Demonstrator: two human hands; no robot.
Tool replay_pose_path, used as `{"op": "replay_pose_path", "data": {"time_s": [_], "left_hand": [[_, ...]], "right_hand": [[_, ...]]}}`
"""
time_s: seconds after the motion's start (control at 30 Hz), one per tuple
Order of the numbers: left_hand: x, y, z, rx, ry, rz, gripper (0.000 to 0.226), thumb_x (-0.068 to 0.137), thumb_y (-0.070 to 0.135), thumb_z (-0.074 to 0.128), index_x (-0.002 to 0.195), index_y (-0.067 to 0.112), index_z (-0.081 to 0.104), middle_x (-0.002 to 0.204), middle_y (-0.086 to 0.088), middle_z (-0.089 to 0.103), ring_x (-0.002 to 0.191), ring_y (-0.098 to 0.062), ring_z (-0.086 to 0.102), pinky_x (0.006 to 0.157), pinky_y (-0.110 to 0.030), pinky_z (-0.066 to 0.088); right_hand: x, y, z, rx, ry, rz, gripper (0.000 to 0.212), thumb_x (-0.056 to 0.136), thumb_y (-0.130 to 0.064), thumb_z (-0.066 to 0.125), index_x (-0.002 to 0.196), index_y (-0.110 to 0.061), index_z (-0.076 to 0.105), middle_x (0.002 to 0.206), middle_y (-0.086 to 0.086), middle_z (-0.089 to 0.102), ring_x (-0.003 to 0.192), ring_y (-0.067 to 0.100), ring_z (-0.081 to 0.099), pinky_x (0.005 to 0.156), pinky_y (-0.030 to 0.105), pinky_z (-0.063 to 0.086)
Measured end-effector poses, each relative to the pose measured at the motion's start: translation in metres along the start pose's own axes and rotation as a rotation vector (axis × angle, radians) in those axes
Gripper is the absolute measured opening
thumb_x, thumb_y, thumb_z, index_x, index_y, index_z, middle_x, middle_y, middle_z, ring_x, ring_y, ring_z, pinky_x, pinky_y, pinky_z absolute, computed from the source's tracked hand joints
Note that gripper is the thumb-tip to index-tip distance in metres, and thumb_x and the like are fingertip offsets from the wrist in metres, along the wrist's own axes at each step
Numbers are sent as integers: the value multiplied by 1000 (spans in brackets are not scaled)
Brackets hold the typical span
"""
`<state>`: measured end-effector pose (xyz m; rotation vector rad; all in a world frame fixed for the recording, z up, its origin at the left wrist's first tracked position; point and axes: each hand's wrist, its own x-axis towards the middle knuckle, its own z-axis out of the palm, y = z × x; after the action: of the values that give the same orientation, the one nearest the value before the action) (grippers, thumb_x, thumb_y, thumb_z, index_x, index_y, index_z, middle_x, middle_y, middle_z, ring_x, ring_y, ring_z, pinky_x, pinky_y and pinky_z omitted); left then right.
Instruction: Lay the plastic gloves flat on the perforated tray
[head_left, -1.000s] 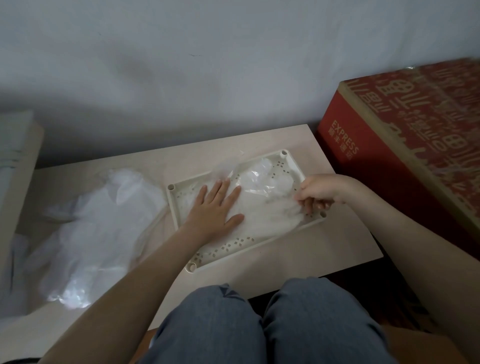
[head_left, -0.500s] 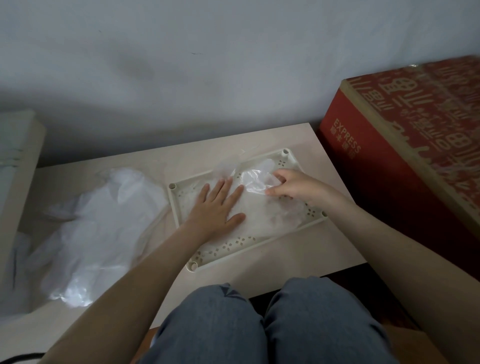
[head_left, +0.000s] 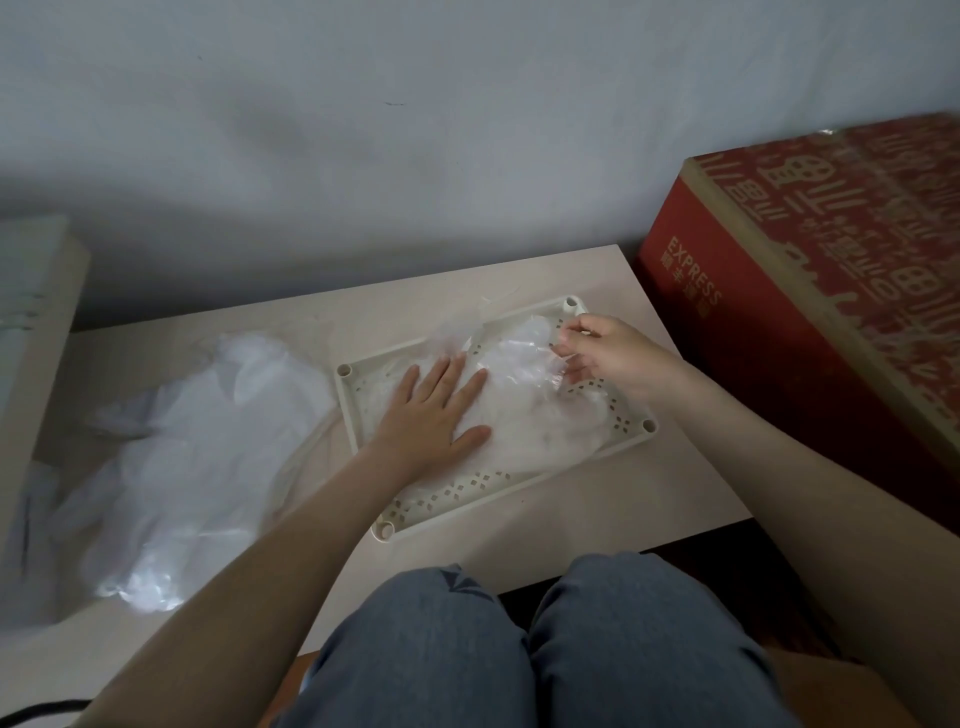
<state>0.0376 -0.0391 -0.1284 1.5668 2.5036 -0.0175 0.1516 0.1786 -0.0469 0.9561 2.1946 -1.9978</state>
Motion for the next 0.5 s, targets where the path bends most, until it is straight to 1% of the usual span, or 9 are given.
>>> {"op": "replay_pose_path", "data": {"time_s": [0.03,0.1,0.17,0.2,0.27,0.33,0.4,0.47,0.5], "left_hand": [[0,0,0,-1,1,-2,93,69,76,-28,150,33,-16,160,-3,-14,148,-20,-12,119,-43,-7],[0,0,-1,0,-4,-5,87,74,75,-19,150,33,-16,160,-3,-15,148,-20,-13,119,-43,-8],[0,0,-1,0,-8,-6,81,77,71,-13,149,34,-18,160,-3,-16,147,-19,-14,119,-43,-8],[0,0,-1,-1,-7,-6,81,77,71,-13,149,34,-18,160,-2,-16,147,-19,-15,119,-43,-9],[0,0,-1,-1,-8,-6,81,77,70,-13,149,34,-18,160,-2,-16,147,-19,-14,119,-42,-9],[0,0,-2,0,-8,-4,81,77,70,-13,149,34,-18,160,-2,-16,147,-19,-14,119,-42,-9],[0,-1,-2,-1,-11,5,81,77,70,-12,149,34,-18,160,-1,-16,147,-18,-14,118,-42,-9],[0,-2,-2,-14,-12,12,80,77,70,-10,149,35,-17,159,0,-17,147,-16,-15,118,-41,-11],[0,-3,-1,-24,-11,15,80,77,70,-9,149,35,-16,159,1,-18,147,-16,-16,118,-41,-12]], "right_hand": [[0,0,0,80,-50,16,6,96,-10,55,101,-7,54,89,8,58,71,19,62,66,26,56],[0,1,4,73,-136,48,20,92,-9,60,110,-10,51,89,8,59,71,16,61,66,26,55],[0,2,10,-116,-172,61,38,88,-6,65,122,-13,48,88,6,59,66,11,59,62,21,50],[1,1,13,-218,-175,59,43,87,-5,67,124,-15,48,86,5,58,64,11,56,61,20,48],[3,2,17,-388,-158,28,44,85,-6,68,124,-17,51,86,3,58,66,12,54,61,22,46],[4,3,17,-524,-132,-30,34,84,-9,67,116,-14,55,86,0,58,68,12,54,61,24,43],[3,3,13,-627,-126,-99,20,84,-10,65,101,-7,57,81,1,53,70,14,49,61,26,38],[2,2,8,-755,-125,-155,11,85,-12,65,87,-14,55,75,-6,47,67,12,44,58,24,33],[3,1,5,-825,-117,-173,15,86,-11,65,84,-20,52,74,-8,46,65,11,43,57,22,32]]}}
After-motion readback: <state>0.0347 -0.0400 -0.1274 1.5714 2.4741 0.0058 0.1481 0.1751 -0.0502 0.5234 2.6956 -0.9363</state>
